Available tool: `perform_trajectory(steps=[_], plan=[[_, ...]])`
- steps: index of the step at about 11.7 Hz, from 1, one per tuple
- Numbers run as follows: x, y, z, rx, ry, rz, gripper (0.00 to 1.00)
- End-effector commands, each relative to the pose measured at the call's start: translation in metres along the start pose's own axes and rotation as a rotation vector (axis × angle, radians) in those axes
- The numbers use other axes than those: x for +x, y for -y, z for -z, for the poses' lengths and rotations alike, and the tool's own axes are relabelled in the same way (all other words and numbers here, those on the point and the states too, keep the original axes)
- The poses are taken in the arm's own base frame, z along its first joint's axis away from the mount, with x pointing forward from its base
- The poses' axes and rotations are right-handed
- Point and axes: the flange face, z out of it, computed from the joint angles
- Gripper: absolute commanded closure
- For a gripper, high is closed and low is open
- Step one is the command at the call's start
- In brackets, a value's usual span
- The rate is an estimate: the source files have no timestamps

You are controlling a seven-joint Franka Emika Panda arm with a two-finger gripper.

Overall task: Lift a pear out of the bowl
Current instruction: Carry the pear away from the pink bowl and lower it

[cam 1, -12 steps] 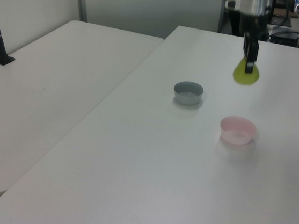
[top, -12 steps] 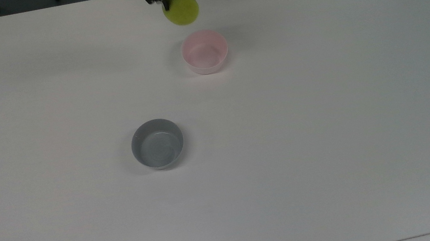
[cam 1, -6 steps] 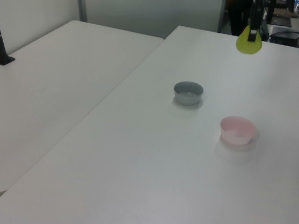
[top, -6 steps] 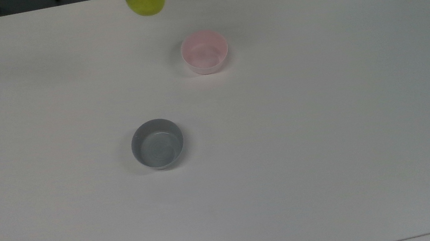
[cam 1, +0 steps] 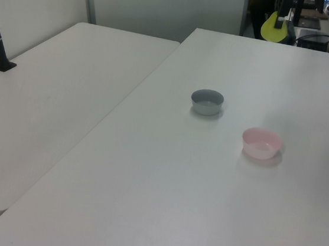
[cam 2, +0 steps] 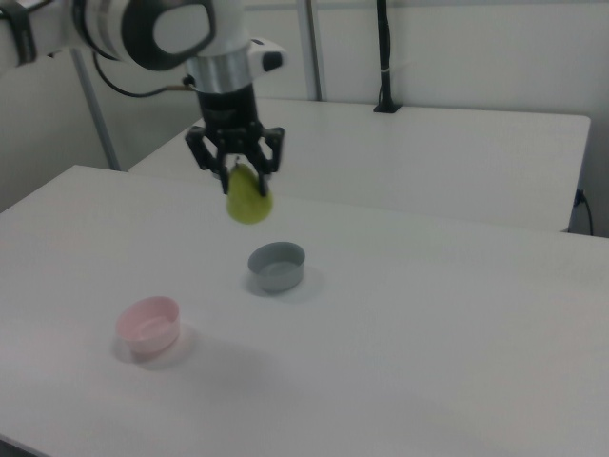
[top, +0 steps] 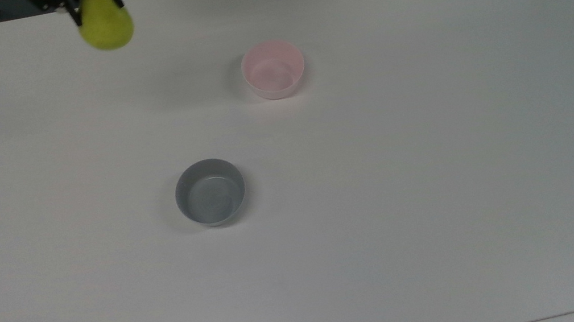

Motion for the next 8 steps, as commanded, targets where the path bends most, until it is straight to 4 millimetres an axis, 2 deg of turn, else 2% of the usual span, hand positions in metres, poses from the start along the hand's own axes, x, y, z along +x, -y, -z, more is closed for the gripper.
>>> perform_trajectory(steps=[1,6,8], plan=[[0.001,-0.064,-0.034,-0.044,-0.014,-0.008,1.00],[-0.005,-0.141,-0.123,-0.034,-0.016,-0.146,1.00],[0.001,-0.153,-0.163,-0.039,0.001,-0.162,1.00]])
